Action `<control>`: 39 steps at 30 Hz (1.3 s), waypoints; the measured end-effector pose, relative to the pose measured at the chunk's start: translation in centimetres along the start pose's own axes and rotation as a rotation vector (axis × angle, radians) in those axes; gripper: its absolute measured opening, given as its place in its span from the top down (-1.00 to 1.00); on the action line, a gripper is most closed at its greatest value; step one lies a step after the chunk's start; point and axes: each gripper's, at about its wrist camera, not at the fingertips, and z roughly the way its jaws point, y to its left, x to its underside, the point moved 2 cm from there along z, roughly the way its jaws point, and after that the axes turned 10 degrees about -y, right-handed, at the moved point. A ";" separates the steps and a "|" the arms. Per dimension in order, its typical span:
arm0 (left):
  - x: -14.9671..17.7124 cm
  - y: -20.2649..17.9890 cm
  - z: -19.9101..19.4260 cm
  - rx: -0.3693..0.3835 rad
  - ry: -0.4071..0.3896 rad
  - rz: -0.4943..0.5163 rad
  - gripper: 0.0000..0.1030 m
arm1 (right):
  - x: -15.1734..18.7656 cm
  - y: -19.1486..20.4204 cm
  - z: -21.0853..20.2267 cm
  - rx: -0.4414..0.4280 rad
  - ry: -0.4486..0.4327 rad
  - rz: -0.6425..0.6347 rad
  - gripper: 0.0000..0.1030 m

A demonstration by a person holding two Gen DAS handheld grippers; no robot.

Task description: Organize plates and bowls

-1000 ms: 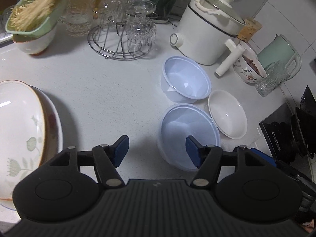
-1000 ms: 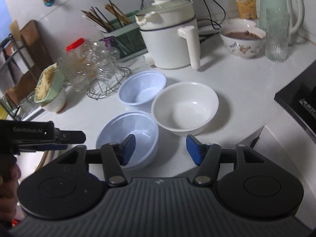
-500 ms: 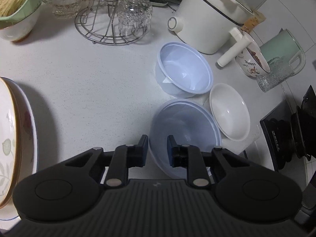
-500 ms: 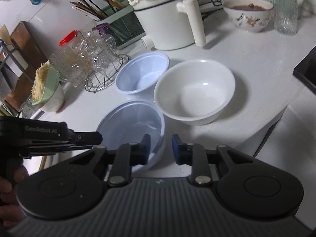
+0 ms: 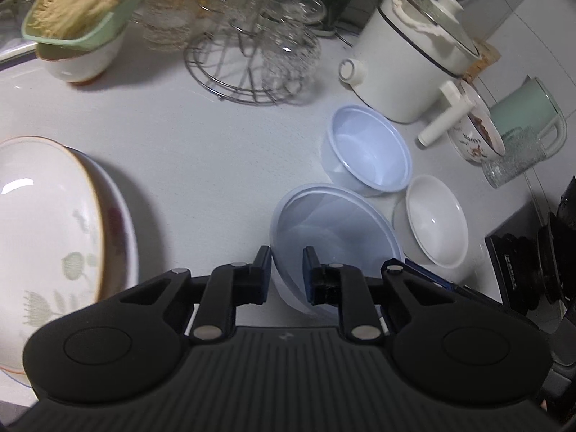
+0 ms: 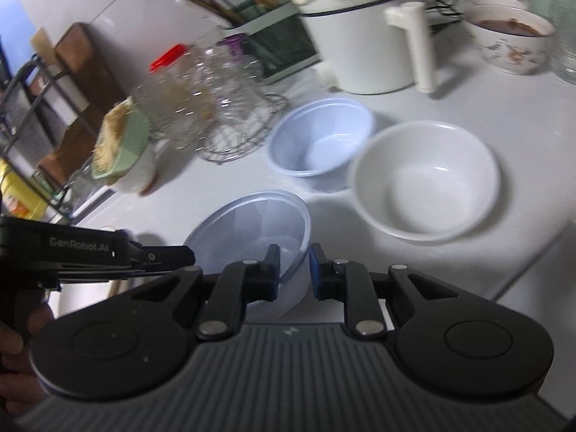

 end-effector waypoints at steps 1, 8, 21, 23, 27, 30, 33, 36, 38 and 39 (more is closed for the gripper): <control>-0.1 0.5 -0.3 -0.011 -0.007 -0.014 0.58 | -0.1 0.4 0.3 -0.014 0.005 -0.008 0.61; -0.8 3.0 -1.0 -0.062 -0.038 -0.054 0.58 | -0.5 2.9 2.3 -0.082 0.033 -0.074 0.61; -0.8 4.1 1.2 -0.113 0.003 -0.082 0.55 | 0.2 3.5 4.7 -0.073 0.118 -0.141 0.58; -1.1 4.0 0.9 -0.124 0.009 -0.063 0.54 | 0.0 3.7 4.5 -0.069 0.109 -0.149 0.57; -1.7 2.8 -0.8 -0.128 -0.020 0.009 0.33 | -0.5 4.0 3.9 -0.038 0.085 -0.178 0.01; -2.3 1.8 -2.6 -0.126 -0.061 0.055 0.23 | -0.9 4.4 3.1 -0.021 0.050 -0.223 0.00; -2.7 0.9 -4.1 -0.116 -0.087 0.094 0.21 | -1.7 4.7 2.0 -0.025 0.015 -0.223 0.00; -3.3 -0.3 -5.6 -0.097 -0.121 0.112 0.19 | -2.5 4.9 0.6 -0.026 -0.019 -0.217 0.00; -3.5 -0.9 -6.7 -0.084 -0.142 0.114 0.18 | -3.1 5.0 -0.4 -0.028 -0.038 -0.209 0.00; -3.5 -1.2 -7.2 -0.078 -0.150 0.117 0.16 | -3.4 5.1 -0.9 -0.026 -0.049 -0.206 0.00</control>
